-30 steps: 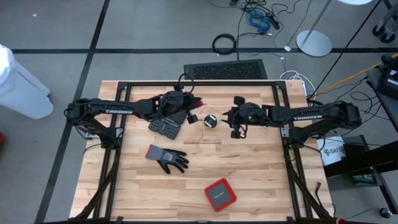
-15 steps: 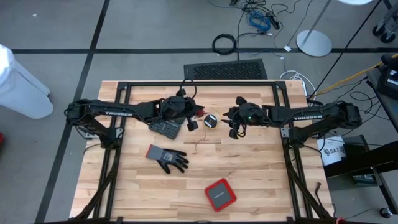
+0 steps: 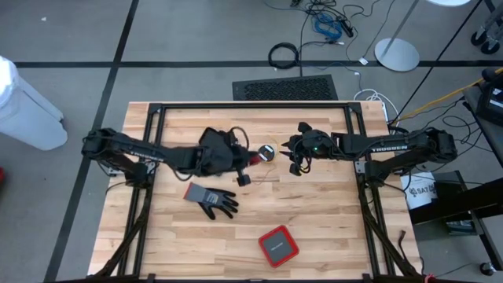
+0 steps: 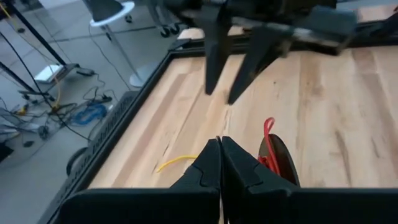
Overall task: Coil cords
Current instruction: Uncoil the red wire from the spool
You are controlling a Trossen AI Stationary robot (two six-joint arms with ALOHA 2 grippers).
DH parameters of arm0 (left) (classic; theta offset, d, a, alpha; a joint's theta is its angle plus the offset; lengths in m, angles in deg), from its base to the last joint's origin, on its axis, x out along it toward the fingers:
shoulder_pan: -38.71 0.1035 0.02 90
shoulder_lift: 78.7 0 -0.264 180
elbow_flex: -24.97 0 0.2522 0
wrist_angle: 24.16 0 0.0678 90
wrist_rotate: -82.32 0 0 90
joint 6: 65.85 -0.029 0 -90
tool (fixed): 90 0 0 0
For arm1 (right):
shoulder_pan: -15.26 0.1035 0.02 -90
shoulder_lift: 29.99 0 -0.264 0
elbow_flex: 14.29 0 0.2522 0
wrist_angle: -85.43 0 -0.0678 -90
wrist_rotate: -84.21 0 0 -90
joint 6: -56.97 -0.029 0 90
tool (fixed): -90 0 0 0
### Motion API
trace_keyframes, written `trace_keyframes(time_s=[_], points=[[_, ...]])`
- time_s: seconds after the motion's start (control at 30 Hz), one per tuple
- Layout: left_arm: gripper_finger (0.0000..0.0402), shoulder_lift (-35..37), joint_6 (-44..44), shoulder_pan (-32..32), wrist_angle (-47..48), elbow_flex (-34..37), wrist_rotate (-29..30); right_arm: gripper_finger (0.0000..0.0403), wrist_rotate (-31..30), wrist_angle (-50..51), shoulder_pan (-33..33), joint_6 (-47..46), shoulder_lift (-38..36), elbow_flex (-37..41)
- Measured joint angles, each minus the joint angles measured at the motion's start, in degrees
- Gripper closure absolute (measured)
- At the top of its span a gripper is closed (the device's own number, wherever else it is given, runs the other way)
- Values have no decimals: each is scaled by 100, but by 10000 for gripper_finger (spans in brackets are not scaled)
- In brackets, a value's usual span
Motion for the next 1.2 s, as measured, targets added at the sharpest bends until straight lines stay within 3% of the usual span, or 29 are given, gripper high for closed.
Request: trace_keyframes(time_s=[0.33,0.63,0.97,1.2], points=[[402,-144,223,-954,-439,0,1171,293,1,0,0,0,1,0],[402,-614,-54,-919,-1173,2,2016,293,2,-4,0,0,2,0],[402,-839,-118,-155,-1412,4,1664,293,2,-17,0,0,2,0],[402,-837,-439,153,-2205,4,1345,293,2,-17,0,0,2,0]])
